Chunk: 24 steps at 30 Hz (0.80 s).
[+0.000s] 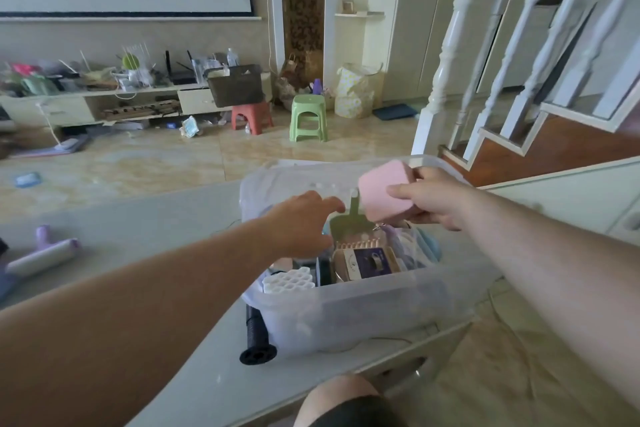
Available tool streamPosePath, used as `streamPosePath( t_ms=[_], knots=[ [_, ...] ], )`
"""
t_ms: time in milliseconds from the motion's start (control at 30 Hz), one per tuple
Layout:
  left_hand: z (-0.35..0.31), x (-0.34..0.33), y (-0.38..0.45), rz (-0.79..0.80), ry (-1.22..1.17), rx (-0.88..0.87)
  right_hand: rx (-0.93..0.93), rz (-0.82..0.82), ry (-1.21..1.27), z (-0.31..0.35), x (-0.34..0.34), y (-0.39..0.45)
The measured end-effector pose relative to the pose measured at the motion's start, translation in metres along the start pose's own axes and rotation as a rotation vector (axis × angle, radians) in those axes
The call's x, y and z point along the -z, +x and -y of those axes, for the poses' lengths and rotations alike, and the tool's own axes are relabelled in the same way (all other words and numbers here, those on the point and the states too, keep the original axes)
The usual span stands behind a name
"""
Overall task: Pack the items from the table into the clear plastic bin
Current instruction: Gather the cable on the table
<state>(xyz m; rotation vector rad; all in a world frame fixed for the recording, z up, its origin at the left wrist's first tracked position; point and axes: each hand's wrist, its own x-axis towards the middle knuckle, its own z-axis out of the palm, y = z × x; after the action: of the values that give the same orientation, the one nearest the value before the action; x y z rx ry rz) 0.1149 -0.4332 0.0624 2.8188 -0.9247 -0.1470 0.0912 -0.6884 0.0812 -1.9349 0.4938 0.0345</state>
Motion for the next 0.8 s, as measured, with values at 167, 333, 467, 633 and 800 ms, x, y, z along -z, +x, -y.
streamPosePath(
  t_ms=[167, 333, 467, 633, 800],
  knots=[
    [0.007, -0.025, -0.001, 0.256, -0.073, 0.163, 0.048, -0.009, -0.802, -0.017, 0.018, 0.011],
    [0.006, -0.03, 0.006, 0.165, 0.096, 0.157, 0.132, 0.136, -1.02, -0.009, 0.012, 0.034],
    [0.005, -0.03, 0.006, 0.098, 0.181, 0.068, 0.247, -0.02, -1.12, -0.011, -0.001, 0.056],
    [0.0, -0.039, 0.008, 0.307, 0.143, -0.054, 0.195, 0.051, -1.164, -0.031, -0.023, 0.064],
    [0.0, -0.036, 0.007, 0.278, 0.14, -0.038, 0.018, 0.178, -1.274, -0.038, -0.021, 0.058]
  ],
)
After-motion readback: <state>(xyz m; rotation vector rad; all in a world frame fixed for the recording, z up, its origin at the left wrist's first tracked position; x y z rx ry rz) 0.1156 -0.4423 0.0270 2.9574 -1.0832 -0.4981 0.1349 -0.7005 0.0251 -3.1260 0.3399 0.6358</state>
